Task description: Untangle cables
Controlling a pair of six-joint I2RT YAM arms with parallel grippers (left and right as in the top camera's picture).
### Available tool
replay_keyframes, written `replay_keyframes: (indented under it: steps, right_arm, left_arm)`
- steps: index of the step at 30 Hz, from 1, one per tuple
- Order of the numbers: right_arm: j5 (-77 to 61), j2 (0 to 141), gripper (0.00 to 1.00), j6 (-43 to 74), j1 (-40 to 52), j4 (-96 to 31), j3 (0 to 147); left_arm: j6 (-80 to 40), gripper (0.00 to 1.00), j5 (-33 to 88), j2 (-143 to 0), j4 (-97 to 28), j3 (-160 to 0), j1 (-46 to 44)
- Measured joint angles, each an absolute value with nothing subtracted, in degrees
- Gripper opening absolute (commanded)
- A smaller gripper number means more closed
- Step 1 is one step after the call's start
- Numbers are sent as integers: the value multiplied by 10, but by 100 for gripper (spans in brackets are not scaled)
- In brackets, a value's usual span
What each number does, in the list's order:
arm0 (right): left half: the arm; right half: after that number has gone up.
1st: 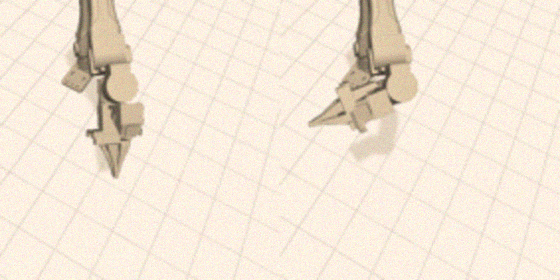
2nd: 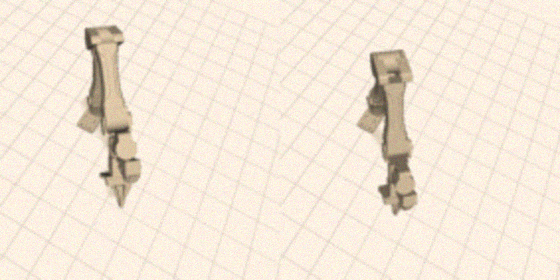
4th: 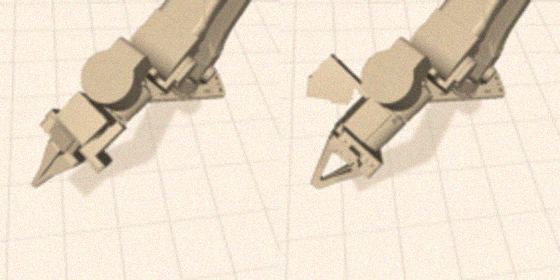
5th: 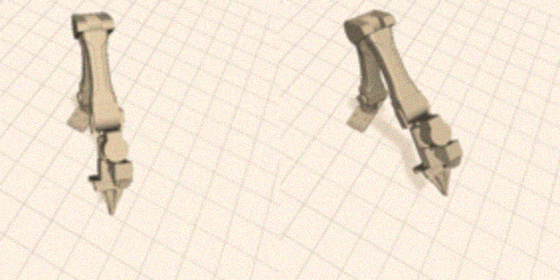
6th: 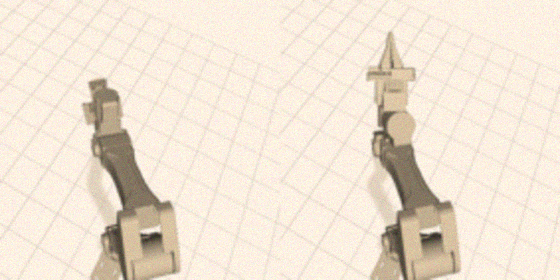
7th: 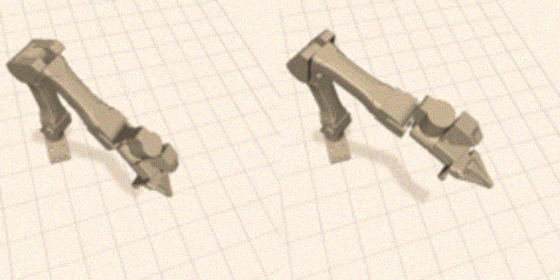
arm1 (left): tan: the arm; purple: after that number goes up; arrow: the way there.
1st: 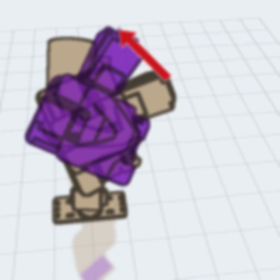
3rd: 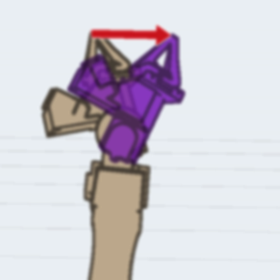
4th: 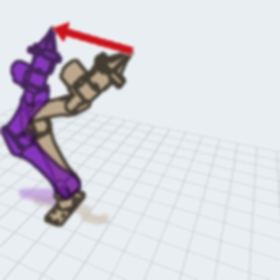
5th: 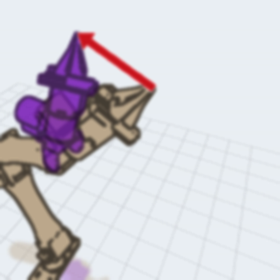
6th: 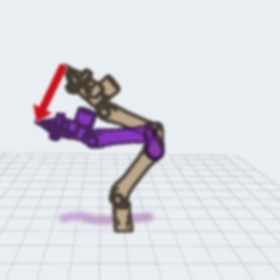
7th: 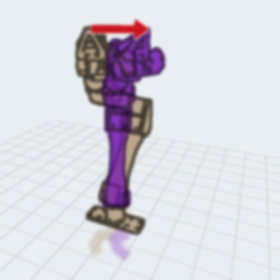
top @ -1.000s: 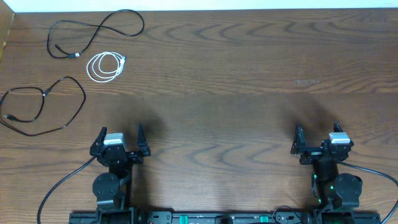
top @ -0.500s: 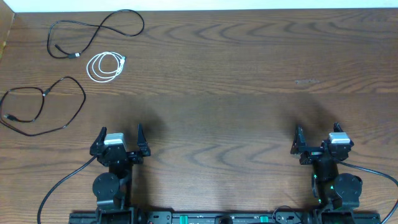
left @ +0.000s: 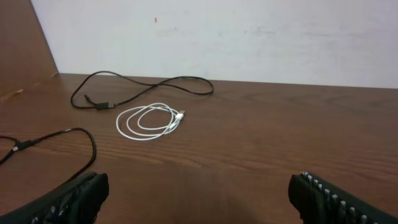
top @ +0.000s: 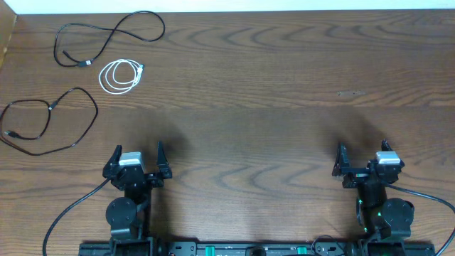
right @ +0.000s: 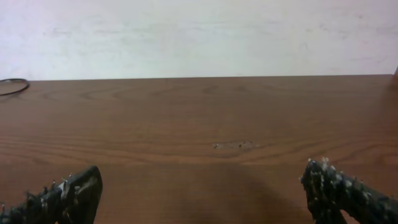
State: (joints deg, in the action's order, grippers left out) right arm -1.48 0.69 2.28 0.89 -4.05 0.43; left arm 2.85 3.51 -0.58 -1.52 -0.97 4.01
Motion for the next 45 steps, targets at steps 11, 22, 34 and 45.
replay_keyframes:
  steps: [11,22,34,45]
  right_arm:
    - [-15,7,99,23,9,-41,4]
    - [-15,7,99,23,9,-41,4]
    - [-13,7,99,14,9,-41,4]
    - [-13,7,99,8,9,-41,4]
  left_arm:
    - [29,98,35,-6,-15,-10,40]
    - [29,98,35,-6,-15,-10,40]
    - [29,98,35,-6,-15,-10,40]
    - [29,98,35,-6,-15,-10,40]
